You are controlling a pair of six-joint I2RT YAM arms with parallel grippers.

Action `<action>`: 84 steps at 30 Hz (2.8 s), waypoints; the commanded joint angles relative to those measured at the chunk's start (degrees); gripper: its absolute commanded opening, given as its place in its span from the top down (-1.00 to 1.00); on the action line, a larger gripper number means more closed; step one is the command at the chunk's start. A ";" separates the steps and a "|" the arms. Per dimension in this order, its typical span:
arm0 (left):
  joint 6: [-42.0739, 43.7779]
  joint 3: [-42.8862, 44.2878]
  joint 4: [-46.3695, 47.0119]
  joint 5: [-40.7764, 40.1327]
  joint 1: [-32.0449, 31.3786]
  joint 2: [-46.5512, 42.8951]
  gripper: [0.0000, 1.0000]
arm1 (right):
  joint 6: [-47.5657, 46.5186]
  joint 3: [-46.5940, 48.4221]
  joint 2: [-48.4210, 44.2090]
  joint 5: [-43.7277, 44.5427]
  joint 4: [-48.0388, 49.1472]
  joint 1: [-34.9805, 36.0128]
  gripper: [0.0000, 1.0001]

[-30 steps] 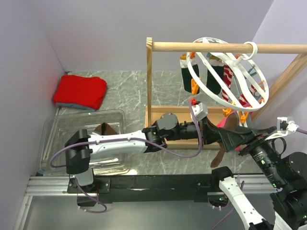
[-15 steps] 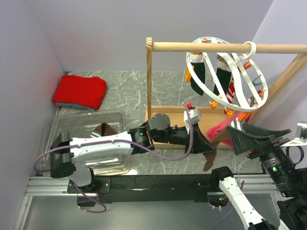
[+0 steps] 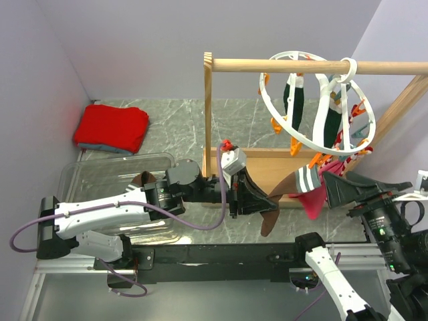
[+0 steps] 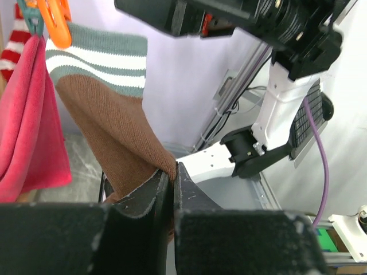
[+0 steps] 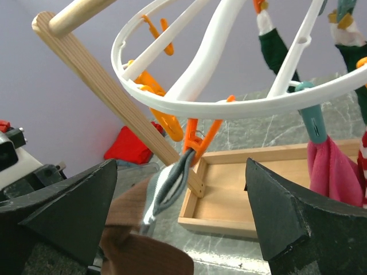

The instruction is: Remove the socks clipped to the hanger

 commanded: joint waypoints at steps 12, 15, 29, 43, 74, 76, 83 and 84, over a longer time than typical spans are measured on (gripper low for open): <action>-3.13 1.49 -0.36 4.34 -0.27 4.94 0.87 | -1.01 -3.23 9.93 -3.49 1.69 -0.05 -0.72; -3.04 2.28 -1.33 4.52 -0.27 6.00 0.88 | -1.62 -3.49 9.93 -0.86 1.25 -0.05 -0.70; -5.15 2.28 -0.45 5.22 -0.45 7.14 0.88 | -3.47 -4.28 10.90 2.75 0.72 0.04 -0.32; -6.20 0.26 0.16 4.08 -0.54 7.05 0.92 | -3.73 -6.57 10.90 2.49 2.22 0.04 0.55; -21.85 -31.47 -25.48 -25.61 27.14 -34.58 0.98 | -3.56 -12.55 6.94 1.61 6.44 0.12 1.00; -21.93 -30.77 -30.74 -30.88 30.29 -39.50 0.98 | -3.29 -12.72 6.59 0.91 6.79 0.04 1.00; -22.28 -24.80 -46.14 -44.86 36.90 -38.13 0.98 | -3.38 -12.99 6.41 0.91 7.05 0.04 1.00; -22.63 -23.48 -47.72 -45.92 37.78 -37.16 0.98 | -3.47 -12.99 6.42 0.91 6.88 0.04 1.00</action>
